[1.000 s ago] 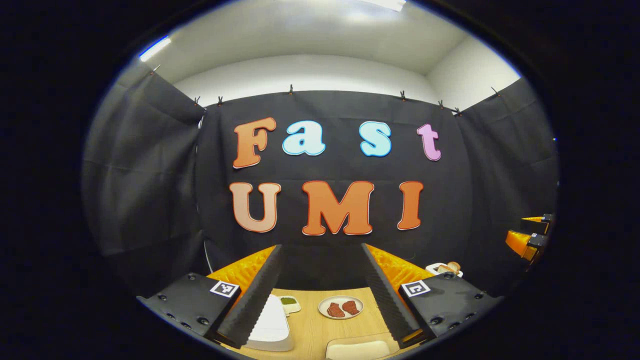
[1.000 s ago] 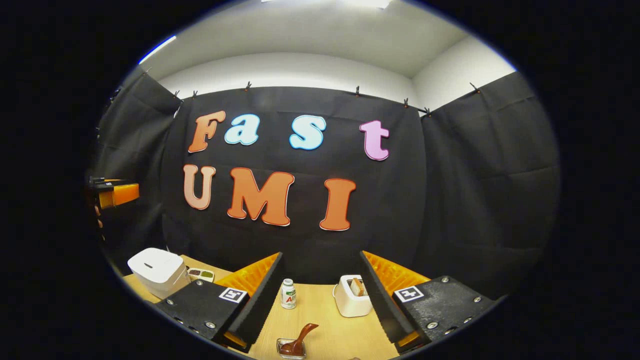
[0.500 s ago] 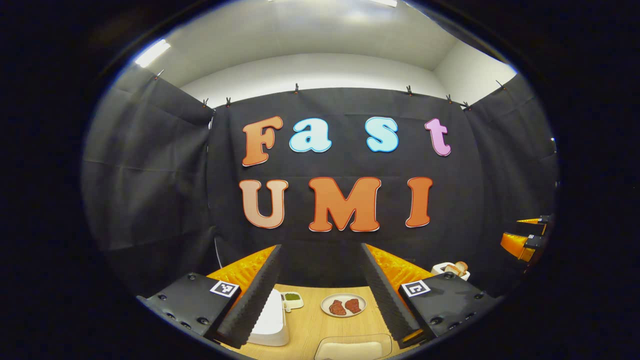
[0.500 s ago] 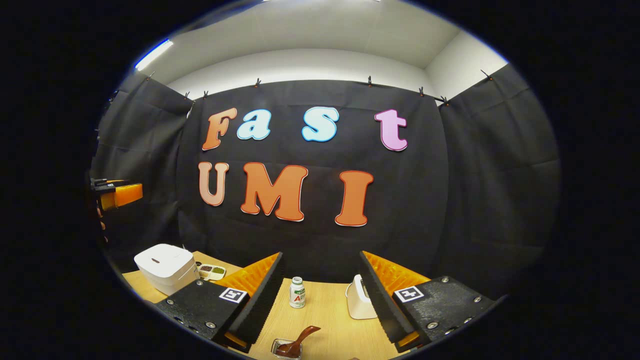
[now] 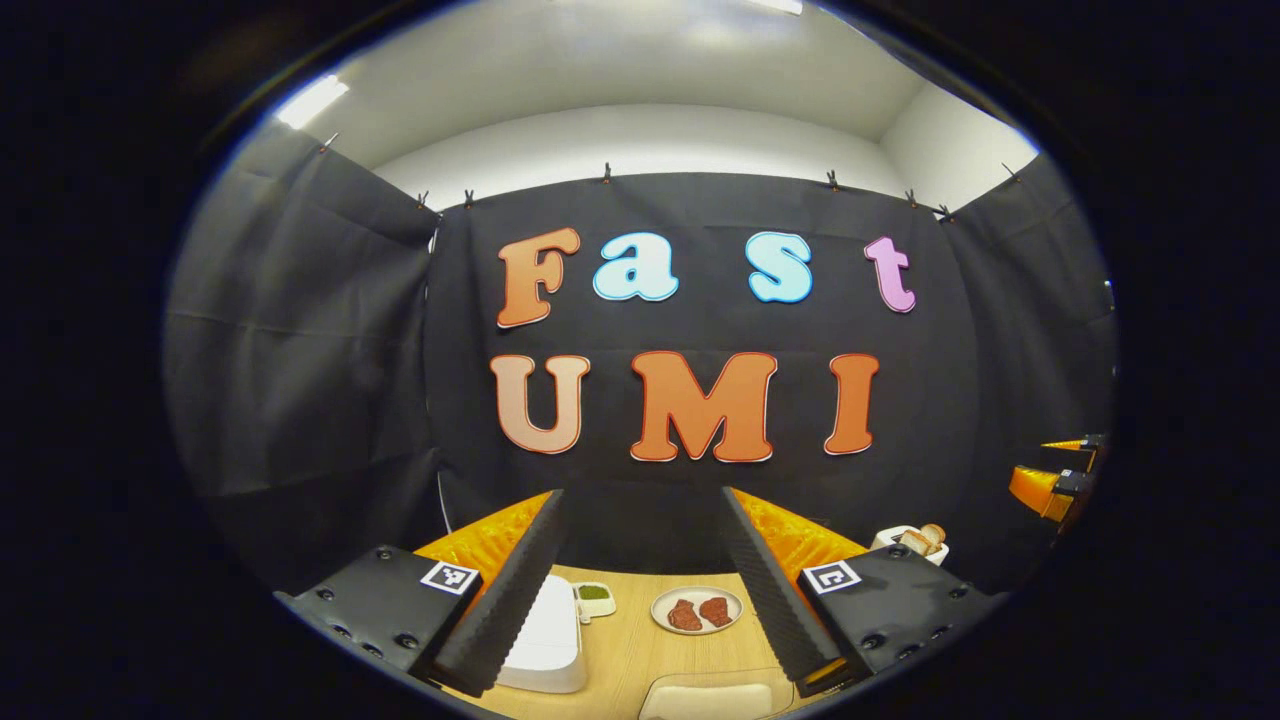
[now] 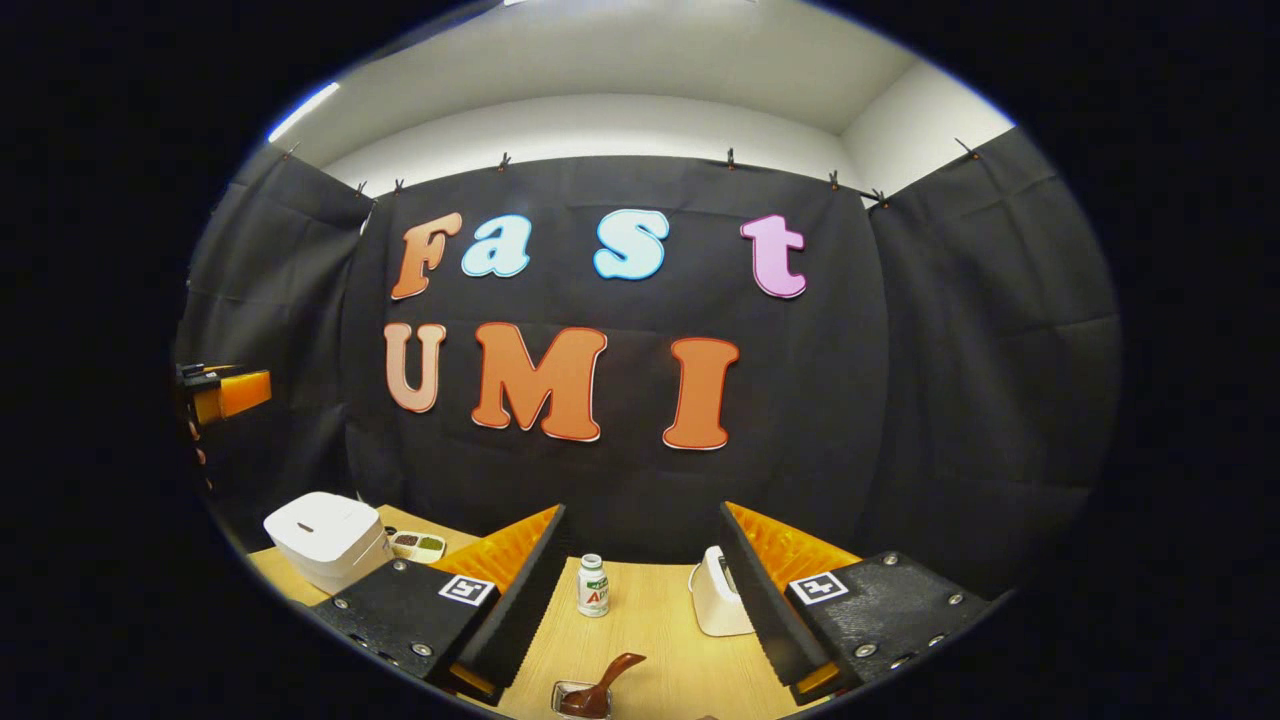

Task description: Close the left gripper, press the button to open the rice cooker; take a wooden spoon from the chopstick holder with the right hand, scoop a spoonful of rice and pour it into the rice cooker, then put the wooden spoon back into the chopstick holder.

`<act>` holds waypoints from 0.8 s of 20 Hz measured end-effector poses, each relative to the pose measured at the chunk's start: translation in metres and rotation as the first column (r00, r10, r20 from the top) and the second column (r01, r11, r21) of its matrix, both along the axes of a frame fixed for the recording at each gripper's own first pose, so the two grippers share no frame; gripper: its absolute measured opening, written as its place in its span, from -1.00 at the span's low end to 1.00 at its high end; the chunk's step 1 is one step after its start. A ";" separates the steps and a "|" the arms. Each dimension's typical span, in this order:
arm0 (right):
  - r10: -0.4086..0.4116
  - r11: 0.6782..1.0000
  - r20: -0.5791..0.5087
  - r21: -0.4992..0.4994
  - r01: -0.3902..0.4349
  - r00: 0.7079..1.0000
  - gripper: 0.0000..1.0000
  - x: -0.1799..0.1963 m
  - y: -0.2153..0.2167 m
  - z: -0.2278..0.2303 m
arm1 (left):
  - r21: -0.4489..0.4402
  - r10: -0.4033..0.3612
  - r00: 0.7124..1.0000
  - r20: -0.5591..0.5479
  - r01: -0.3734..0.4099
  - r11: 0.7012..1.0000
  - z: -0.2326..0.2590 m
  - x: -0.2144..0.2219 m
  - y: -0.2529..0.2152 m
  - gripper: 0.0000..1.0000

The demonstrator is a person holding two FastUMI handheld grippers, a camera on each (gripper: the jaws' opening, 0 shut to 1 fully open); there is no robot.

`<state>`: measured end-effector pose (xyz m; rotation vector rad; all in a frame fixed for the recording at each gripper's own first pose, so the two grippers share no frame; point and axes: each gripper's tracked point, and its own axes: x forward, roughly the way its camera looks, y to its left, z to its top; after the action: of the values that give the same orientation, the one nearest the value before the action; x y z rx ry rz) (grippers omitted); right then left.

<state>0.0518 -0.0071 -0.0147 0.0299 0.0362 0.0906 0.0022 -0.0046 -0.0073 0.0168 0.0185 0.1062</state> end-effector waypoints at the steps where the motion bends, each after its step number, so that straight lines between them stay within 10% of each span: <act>1: -0.014 1.000 0.011 -0.006 0.014 1.000 0.83 -0.001 0.002 0.004 | 0.009 -0.004 1.000 0.008 0.004 1.000 0.004 0.002 0.003 1.00; 16: -0.052 0.999 0.019 -0.015 0.052 0.998 0.87 -0.010 -0.004 -0.001 | -0.010 0.143 0.990 -0.018 -0.143 0.990 -0.003 -0.006 0.084 1.00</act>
<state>0.0421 -0.0107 -0.0158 0.0147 0.0179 0.0388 -0.0037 0.0790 -0.0104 0.0050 0.0380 0.2498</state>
